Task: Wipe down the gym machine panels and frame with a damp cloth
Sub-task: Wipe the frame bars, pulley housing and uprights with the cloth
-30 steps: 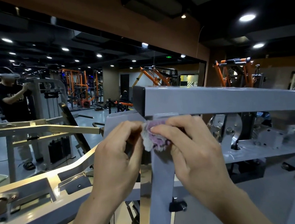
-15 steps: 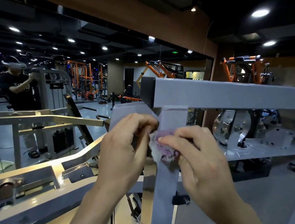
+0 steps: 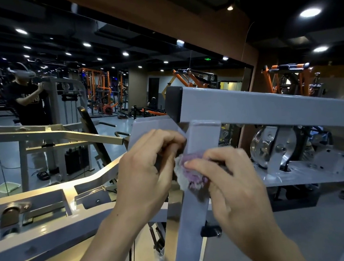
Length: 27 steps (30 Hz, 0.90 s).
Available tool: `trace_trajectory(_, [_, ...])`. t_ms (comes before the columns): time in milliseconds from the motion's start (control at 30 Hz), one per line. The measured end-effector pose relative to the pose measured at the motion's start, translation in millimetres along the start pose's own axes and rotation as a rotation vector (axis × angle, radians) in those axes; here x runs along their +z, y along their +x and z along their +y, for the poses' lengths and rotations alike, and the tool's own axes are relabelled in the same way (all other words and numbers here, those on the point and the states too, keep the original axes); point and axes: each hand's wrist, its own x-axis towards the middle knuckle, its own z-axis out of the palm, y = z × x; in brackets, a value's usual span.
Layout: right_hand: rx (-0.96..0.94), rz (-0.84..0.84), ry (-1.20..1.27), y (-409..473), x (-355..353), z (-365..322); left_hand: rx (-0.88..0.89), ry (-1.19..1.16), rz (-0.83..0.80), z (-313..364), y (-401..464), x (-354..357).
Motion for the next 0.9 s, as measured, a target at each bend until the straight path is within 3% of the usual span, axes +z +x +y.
trace_trajectory(167, [-0.003,0.080,-0.029,38.5,-11.5,4.9,-0.015,0.055,-0.021,-2.1,0.1,1.4])
trace_trajectory(367, [0.007,0.025,0.050,-14.0,9.3,-2.7,0.000,-0.007,0.015,0.4,-0.9,1.2])
trace_trajectory(567, [0.006,0.078,-0.011,31.4,-8.1,5.3,-0.002,0.049,-0.010,-1.9,-1.6,1.8])
trace_trajectory(767, [0.052,0.090,0.045,-18.6,15.2,-5.5,0.010,-0.003,0.015,1.1,-1.6,1.9])
trace_trajectory(900, [0.050,0.091,0.039,2.3,6.2,-2.8,0.008,-0.001,0.002,-0.5,-1.8,1.1])
